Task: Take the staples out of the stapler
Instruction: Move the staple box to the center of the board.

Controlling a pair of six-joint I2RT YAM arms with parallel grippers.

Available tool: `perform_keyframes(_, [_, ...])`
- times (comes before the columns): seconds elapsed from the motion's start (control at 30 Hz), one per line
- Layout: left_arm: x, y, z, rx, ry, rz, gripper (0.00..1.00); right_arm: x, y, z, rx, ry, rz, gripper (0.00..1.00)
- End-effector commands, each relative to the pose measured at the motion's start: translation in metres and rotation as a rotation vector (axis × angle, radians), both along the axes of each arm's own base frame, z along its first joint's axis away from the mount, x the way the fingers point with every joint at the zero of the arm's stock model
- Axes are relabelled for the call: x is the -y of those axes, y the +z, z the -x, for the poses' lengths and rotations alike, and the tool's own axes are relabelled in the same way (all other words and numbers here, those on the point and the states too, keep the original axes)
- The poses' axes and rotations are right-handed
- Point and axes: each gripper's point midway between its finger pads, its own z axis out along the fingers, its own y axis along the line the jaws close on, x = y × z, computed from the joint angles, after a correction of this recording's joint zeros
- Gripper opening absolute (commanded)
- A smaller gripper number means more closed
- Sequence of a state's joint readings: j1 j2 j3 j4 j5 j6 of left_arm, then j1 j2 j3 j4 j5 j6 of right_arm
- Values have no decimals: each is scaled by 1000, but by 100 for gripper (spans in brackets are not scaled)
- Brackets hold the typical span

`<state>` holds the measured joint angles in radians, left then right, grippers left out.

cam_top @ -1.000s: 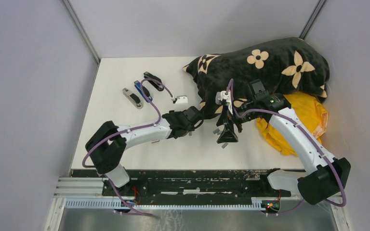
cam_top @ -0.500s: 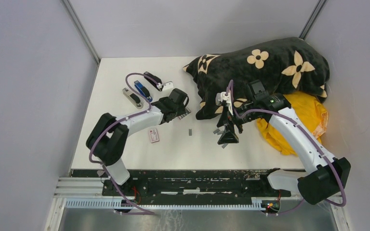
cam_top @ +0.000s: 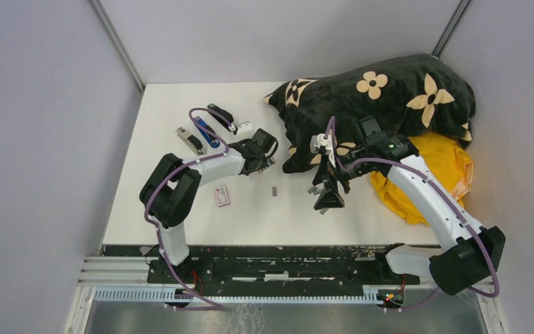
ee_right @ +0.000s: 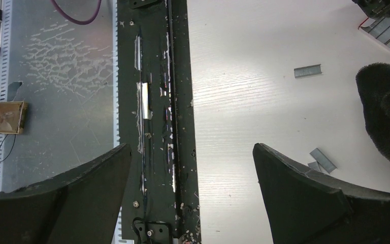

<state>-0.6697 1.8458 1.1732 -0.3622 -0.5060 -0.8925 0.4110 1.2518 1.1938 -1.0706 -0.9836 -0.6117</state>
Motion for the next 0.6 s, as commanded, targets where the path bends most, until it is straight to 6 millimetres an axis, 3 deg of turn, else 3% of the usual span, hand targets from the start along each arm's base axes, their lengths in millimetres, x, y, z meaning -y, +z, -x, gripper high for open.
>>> perform_keyframes(0.0, [8,9,-13,45,44,36,49,-4,7,0,30,24,-26,96])
perform_keyframes(0.3, [11,6,-10,40,33,60,39,-4,7,0,29,27,-26,97])
perform_keyframes(0.57, [14,1,-9,30,22,69,38,-4,7,1,30,28,-28,97])
